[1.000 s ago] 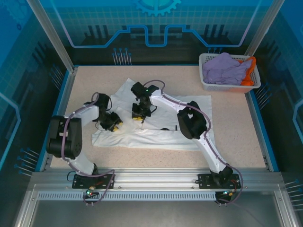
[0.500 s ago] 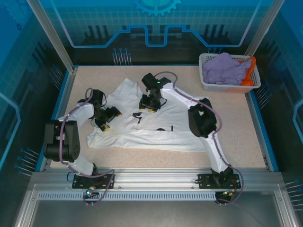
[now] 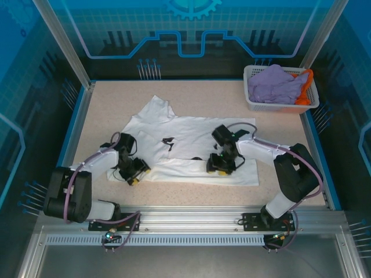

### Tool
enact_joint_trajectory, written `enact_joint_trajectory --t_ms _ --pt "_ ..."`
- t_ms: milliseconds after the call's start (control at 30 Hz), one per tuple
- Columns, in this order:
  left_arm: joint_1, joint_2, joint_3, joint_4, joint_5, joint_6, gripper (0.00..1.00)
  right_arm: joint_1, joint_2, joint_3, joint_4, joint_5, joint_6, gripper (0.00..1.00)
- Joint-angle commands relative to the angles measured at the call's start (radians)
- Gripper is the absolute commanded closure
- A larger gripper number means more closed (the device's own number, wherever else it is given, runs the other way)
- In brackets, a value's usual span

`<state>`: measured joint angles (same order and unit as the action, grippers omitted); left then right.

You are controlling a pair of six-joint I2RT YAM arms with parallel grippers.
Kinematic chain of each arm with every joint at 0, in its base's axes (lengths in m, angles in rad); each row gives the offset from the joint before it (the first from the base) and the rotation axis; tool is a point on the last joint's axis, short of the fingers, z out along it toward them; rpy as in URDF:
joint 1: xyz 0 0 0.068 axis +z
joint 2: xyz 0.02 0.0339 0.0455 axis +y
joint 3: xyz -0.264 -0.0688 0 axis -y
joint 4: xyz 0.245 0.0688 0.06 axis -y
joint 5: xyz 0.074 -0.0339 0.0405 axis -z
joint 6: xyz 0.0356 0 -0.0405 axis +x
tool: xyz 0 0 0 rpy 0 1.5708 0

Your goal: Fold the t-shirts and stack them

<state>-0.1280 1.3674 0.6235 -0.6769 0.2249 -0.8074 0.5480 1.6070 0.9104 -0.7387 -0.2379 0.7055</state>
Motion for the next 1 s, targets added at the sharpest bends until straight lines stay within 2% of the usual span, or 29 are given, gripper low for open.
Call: enact_joint_trajectory --t_ms 0,167,333,533,633,800,867,967 --pt "0.004 -0.004 -0.043 0.021 -0.097 -0.068 0.39 -0.048 -0.045 -0.094 0.059 -0.006 -0.003 0.5" --pt "0.005 -0.026 -0.084 -0.048 -0.133 -0.1 0.38 -0.091 -0.047 -0.167 0.021 0.051 -0.022 0.49" --pt "0.004 -0.113 -0.123 -0.121 -0.095 -0.139 0.37 -0.097 -0.046 -0.233 0.018 0.033 -0.051 0.48" --pt "0.002 -0.135 -0.126 -0.186 -0.06 -0.161 0.36 -0.088 -0.106 -0.292 0.026 -0.029 -0.025 0.47" --pt "0.002 -0.155 -0.043 -0.265 -0.083 -0.138 0.32 -0.088 -0.173 -0.296 -0.008 -0.016 -0.014 0.45" --pt "-0.012 -0.127 0.204 -0.333 -0.17 -0.064 0.3 -0.093 -0.316 -0.224 -0.074 0.023 -0.003 0.4" --pt "-0.037 -0.095 0.271 -0.299 -0.167 -0.046 0.33 -0.1 -0.358 -0.208 -0.068 0.057 0.022 0.39" --pt "-0.084 -0.048 0.267 -0.189 -0.108 -0.052 0.54 -0.115 -0.354 -0.208 -0.023 0.057 0.052 0.47"
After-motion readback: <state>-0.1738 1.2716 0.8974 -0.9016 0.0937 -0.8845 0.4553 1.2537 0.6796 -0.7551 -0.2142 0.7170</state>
